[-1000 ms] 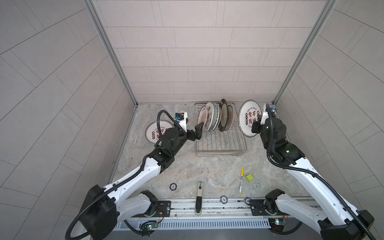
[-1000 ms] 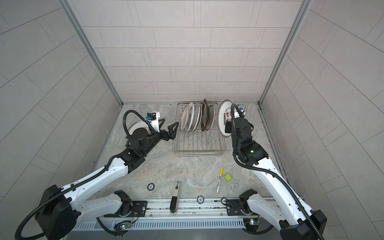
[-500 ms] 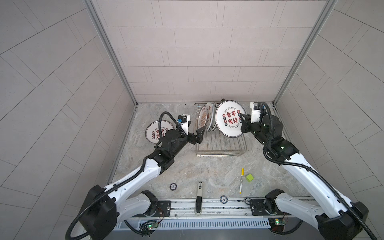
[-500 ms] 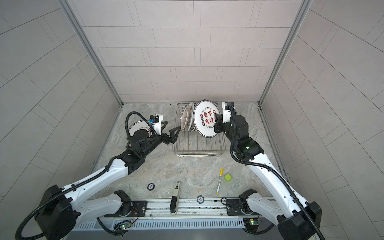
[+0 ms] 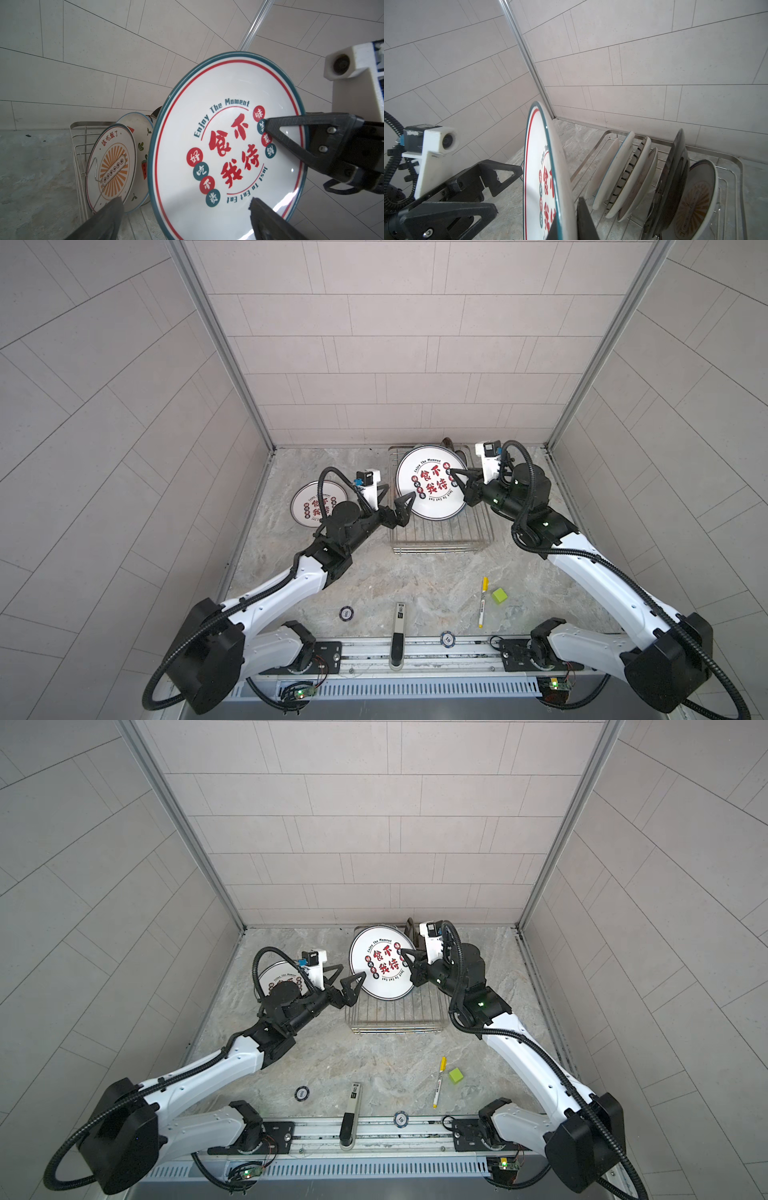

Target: Unload the plates from the dish rack

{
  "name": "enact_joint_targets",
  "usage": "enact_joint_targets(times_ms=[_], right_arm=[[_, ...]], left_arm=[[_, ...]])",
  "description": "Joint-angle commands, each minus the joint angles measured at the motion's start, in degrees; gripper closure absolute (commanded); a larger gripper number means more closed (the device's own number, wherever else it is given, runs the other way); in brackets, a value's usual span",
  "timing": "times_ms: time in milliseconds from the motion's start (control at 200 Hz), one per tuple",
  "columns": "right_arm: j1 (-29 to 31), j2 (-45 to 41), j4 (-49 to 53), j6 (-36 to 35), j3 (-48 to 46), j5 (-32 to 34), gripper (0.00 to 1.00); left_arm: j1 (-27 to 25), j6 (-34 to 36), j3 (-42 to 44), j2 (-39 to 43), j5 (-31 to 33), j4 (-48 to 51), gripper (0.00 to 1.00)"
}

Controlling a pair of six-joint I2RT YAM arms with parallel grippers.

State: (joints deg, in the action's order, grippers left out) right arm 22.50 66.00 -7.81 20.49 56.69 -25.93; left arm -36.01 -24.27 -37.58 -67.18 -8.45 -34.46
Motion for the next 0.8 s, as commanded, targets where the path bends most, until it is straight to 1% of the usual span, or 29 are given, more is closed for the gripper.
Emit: enact_joint_targets(times_ms=[0,90,150,255,395,450,500,600,656,691,746,796], right_arm=[[0.0,-0.2,-7.8,1.6,1.2,-4.7,1.00],[0.0,0.1,-9.4,2.0,1.0,-7.5,1.00],[0.0,0.1,-10.8,2.4,0.4,-8.6,1.00],[0.0,0.5,-11.2,1.7,0.2,-8.5,1.00],[0.0,1.7,-13.4,2.1,-0.1,-10.6,1.00],[0.0,1.7,-14.1,2.0,-0.4,-11.2,1.00],[0.0,1.4,-14.3,1.9,-0.8,-11.3,1.00],[0.0,1.2,-14.6,1.7,-1.1,-11.1,1.00],[0.0,1.6,-14.5,1.4,-1.1,-10.9,1.00],[-0.1,1.7,-14.2,1.0,-1.0,-10.6,1.00],[-0.4,2.2,-14.2,0.8,-0.9,-9.9,1.00],[-0.9,3.0,-14.6,1.3,-0.8,-10.2,1.00]], left_arm=[[0.2,-2.1,0.0,0.0,-1.2,-3.1,0.00],[0.2,-2.9,0.2,0.1,-3.1,-4.4,0.00],[0.2,-3.2,0.6,0.5,-1.9,-4.4,0.00],[0.2,-3.6,1.1,0.7,-0.2,-4.3,0.00],[0.2,-5.6,1.4,0.0,-2.9,-6.5,0.00],[0.2,-6.5,1.9,0.0,-3.9,-8.4,0.03],[0.2,-7.2,2.2,0.1,-4.7,-9.2,0.08],[0.3,-8.2,2.3,0.5,-6.1,-10.1,0.21],[0.4,-8.8,2.5,0.5,-7.0,-10.8,0.35],[0.6,-9.2,2.6,0.7,-7.6,-11.1,0.41],[0.9,-9.9,2.9,1.0,-8.7,-11.9,0.48],[1.2,-10.8,3.3,1.1,-9.5,-13.1,0.51]])
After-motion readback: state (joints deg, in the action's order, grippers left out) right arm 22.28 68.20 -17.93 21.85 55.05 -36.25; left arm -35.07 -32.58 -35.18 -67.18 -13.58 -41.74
